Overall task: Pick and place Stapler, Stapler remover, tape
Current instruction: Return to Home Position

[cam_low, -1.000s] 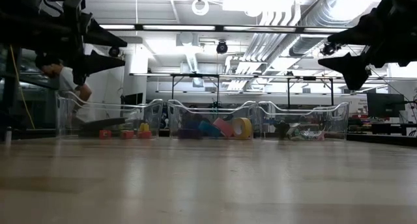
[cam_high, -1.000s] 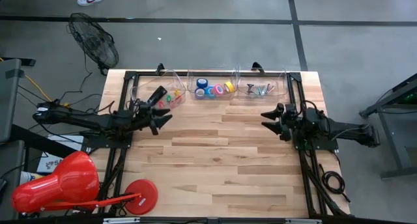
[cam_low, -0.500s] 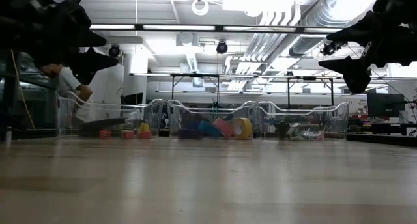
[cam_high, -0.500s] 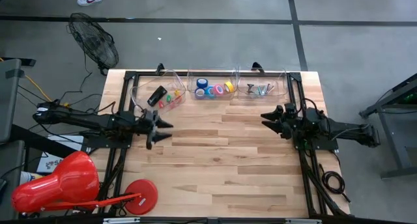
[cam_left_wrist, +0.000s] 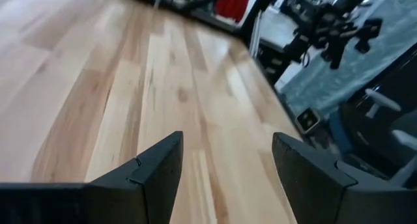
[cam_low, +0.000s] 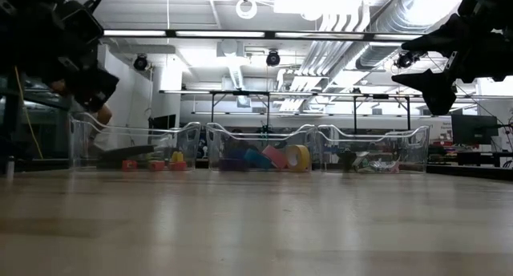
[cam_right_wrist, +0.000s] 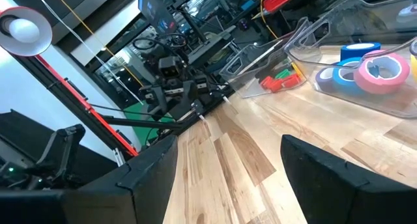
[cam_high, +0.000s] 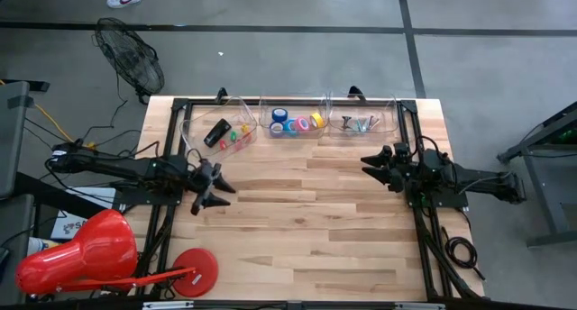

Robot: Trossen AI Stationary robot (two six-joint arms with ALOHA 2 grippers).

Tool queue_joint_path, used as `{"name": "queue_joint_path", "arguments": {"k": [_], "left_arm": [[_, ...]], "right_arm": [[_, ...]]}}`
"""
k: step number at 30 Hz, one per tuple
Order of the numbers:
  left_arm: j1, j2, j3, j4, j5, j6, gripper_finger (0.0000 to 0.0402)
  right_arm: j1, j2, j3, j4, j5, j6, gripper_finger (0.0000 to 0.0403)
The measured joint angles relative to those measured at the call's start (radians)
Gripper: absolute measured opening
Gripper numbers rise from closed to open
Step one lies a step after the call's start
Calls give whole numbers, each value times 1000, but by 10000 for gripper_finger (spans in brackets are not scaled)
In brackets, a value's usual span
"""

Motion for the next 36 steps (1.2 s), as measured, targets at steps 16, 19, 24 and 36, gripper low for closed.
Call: {"name": "queue_joint_path", "arguments": {"k": [16,19,24,36], "left_arm": [[0,3,0,-98,-8,-1,231],[0,-59,0,-152,-11,-1,231],[0,-169,0,-193,-11,-1,231],[0,-194,1,-202,-10,-1,231]], "right_arm": [[0,0,0,1,1,0,263],[0,0,0,1,1,0,264],[0,0,-1,4,1,0,264],[0,0,-1,6,1,0,264]]}}
